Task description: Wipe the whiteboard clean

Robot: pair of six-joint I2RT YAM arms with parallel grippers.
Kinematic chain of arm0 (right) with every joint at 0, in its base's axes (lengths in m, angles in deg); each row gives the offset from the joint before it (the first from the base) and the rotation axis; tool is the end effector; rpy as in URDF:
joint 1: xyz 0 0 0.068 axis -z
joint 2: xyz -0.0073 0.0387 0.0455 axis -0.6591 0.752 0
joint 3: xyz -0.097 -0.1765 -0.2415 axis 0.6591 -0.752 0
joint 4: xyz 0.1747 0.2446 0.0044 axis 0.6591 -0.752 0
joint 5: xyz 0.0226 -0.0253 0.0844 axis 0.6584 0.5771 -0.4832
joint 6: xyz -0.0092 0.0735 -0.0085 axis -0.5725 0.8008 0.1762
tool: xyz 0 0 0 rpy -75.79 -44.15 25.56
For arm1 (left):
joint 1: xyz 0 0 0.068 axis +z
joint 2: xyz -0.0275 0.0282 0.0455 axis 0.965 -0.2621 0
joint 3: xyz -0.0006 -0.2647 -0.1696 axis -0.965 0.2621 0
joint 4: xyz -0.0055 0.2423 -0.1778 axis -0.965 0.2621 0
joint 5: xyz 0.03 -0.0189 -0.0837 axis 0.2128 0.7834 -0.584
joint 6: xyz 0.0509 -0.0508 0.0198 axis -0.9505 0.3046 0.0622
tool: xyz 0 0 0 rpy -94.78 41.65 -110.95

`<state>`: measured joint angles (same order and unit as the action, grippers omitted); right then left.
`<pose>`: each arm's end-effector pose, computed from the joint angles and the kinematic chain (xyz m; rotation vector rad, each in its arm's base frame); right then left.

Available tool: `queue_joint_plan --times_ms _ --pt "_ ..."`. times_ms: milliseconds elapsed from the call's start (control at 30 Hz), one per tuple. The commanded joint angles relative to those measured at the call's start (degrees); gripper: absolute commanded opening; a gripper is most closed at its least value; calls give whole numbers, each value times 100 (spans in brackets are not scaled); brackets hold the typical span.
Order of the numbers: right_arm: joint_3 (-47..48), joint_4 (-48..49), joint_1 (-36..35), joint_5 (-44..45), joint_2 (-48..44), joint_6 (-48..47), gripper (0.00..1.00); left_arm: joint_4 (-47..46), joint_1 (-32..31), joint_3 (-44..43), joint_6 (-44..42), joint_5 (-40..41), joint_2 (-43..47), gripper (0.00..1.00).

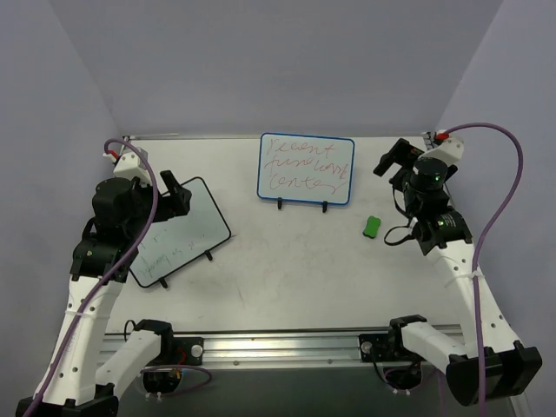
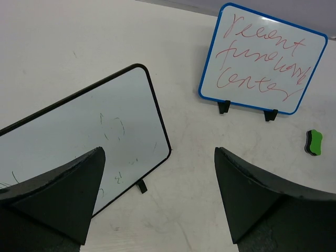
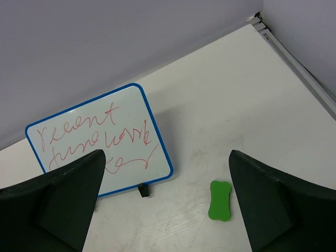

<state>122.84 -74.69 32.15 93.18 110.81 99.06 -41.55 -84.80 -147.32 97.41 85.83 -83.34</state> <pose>0.2803 0.0286 0.4379 0.4140 1.5483 0.2511 0.2087 -0.0365 0.4313 -0.1692 1.9314 -0.3445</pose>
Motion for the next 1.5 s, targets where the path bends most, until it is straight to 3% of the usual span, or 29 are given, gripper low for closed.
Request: queue_joint_plan --times_ms 0,233,400,533,667,933,1100,1467 --pt "228 -238 3 305 244 -80 100 83 33 -53 -79 117 4 94" --pt "466 -749 12 1227 588 -54 100 198 33 -9 -87 65 -23 94" --pt "572 -1495 20 2001 1272 613 100 145 33 44 -35 -180 -32 94" --pt "71 -1514 143 2054 1467 1149 100 145 33 44 -17 -269 -67 94" --pt "-517 -1191 451 1599 1616 1125 92 136 42 44 1 -374 -41 94" --pt "-809 -109 434 376 2293 579 75 153 42 53 -17 -383 -5 94" --pt "-879 164 249 227 2618 579 65 154 51 61 -26 -427 -41 94" --pt "-1212 454 -261 367 2943 798 57 145 60 70 -8 -524 -173 94"
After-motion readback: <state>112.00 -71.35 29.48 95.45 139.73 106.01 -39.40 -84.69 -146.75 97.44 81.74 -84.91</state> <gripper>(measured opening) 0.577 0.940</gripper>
